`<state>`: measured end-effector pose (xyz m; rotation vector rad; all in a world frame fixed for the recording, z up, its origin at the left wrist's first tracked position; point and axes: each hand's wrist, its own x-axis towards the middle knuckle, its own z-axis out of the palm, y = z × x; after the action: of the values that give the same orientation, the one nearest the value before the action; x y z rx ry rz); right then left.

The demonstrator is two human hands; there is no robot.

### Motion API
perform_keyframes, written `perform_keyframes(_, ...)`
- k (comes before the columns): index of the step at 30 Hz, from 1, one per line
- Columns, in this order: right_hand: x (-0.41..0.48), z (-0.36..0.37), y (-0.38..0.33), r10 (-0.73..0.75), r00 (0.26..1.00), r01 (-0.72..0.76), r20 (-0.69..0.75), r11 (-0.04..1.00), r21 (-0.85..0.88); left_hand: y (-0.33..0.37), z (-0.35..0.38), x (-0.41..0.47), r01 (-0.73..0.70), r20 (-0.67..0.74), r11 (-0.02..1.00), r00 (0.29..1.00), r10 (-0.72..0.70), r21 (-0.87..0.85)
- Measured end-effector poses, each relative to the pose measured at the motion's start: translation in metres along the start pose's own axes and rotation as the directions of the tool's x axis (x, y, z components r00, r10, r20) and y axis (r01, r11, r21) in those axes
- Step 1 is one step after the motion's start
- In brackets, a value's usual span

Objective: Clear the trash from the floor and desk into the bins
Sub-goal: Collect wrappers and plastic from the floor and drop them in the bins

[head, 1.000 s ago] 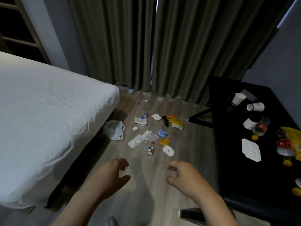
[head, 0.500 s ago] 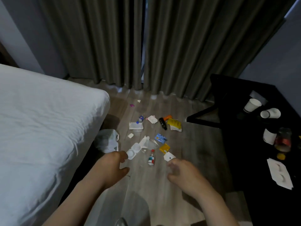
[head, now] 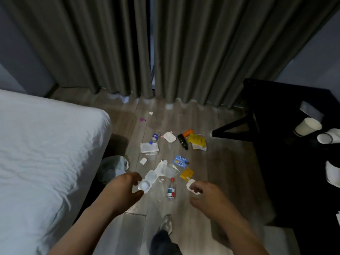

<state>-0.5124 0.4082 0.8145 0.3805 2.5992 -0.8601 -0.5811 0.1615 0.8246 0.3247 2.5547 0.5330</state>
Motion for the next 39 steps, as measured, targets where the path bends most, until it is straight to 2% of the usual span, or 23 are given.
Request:
perform_keyframes(8,0.122,-0.004,0.026,0.097,0.993,-0.101,0.066,0.993,0.061,0.003,0.001,0.124,0.044,0.069,0.999,0.997,-0.045,0.020)
perform_keyframes(13,0.187,0.029,0.047,0.192,0.976,-0.201,0.100,0.976,0.088,-0.025,0.028,0.206,0.069,0.151,0.997,0.986,-0.074,0.041)
perform_keyframes(16,0.223,0.064,0.065,0.212,0.976,-0.214,0.044,0.974,0.067,-0.049,0.058,0.257,0.067,0.199,0.996,0.977,-0.077,0.056)
perform_keyframes(22,0.294,0.157,0.111,0.216,0.976,-0.214,-0.011,0.972,0.101,-0.110,0.149,0.347,0.034,0.235,0.992,0.970,-0.062,0.122)
perform_keyframes(28,0.379,0.270,0.182,0.241,0.970,-0.243,0.039,0.967,0.078,-0.170,0.257,0.428,-0.030,0.266,0.986,0.964,-0.015,0.163)
perform_keyframes(32,0.426,0.344,0.233,0.274,0.960,-0.279,0.052,0.947,0.159,-0.215,0.334,0.474,-0.056,0.285,0.982,0.958,0.002,0.180)
perform_keyframes(39,0.491,0.460,0.317,0.260,0.965,-0.257,-0.005,0.955,0.148,-0.286,0.458,0.544,-0.207,0.303,0.969,0.940,0.159,0.134)
